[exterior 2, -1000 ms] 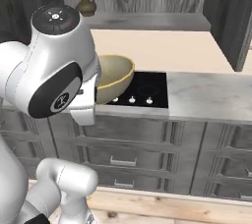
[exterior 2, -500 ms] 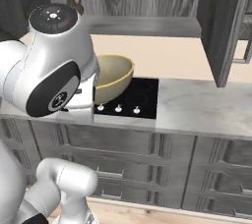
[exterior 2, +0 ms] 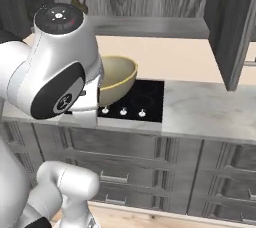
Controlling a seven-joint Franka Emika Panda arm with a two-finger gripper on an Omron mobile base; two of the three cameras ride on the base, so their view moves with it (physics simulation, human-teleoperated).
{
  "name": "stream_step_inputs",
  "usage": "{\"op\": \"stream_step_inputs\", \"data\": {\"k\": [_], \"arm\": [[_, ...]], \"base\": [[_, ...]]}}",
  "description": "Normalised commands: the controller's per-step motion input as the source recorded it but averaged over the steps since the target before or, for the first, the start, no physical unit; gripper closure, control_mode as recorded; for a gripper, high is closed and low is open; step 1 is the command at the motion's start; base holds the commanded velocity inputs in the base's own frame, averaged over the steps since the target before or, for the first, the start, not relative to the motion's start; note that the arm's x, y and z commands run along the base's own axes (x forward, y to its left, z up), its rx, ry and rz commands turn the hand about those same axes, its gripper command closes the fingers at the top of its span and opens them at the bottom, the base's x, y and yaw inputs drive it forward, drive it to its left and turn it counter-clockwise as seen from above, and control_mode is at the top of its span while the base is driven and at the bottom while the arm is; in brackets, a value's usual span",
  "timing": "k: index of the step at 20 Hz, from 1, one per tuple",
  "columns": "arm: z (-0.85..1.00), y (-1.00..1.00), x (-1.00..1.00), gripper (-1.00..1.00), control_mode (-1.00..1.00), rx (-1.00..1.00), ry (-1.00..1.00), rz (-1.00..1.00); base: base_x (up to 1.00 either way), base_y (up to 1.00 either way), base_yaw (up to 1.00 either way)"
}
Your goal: Pick the mug and place it in the sink. Pick the bowl and place it in the open cabinet and then close the cabinet.
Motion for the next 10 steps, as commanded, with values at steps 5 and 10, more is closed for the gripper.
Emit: {"op": "stream_step_inputs", "data": {"k": [5, 10], "arm": [[0.0, 0.0, 0.0, 1.0, 1.0, 0.0, 0.0, 0.0], [0.0, 0.0, 0.0, 1.0, 1.0, 0.0, 0.0, 0.0]], "base": [[0.58, 0.08, 0.0], [0.45, -0.32, 0.0]]}}
